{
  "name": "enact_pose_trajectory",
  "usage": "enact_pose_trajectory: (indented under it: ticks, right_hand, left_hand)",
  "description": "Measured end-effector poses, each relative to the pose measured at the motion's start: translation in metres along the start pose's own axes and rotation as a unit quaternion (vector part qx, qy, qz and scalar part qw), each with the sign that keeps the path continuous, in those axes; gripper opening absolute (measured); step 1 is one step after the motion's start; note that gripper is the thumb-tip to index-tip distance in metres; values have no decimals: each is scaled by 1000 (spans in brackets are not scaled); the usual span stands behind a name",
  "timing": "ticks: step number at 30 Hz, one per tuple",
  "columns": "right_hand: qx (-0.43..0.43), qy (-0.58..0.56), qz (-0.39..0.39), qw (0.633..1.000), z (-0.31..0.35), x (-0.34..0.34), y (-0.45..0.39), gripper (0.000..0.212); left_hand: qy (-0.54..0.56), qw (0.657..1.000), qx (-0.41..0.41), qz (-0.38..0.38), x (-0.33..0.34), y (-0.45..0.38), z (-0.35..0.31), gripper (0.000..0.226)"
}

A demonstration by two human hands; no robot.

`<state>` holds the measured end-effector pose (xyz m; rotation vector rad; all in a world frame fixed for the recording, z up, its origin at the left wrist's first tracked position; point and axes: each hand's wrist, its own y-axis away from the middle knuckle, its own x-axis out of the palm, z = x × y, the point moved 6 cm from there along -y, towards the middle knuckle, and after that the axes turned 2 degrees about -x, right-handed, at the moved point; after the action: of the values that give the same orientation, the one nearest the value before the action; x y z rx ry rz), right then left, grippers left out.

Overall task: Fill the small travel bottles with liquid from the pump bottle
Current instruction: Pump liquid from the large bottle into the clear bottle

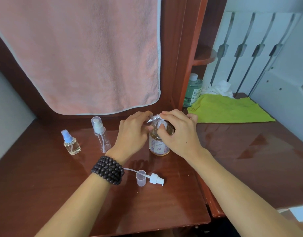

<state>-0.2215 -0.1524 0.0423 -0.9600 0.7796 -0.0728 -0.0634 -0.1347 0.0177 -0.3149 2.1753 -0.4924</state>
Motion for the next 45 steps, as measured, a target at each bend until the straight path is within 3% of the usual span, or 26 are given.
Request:
enact_pose_trajectory:
  ticks: [45]
  right_hand:
    - [7,5,9,1000,-1,4,0,31]
  left_hand:
    - [5,1000,-12,4,8,4,4,32]
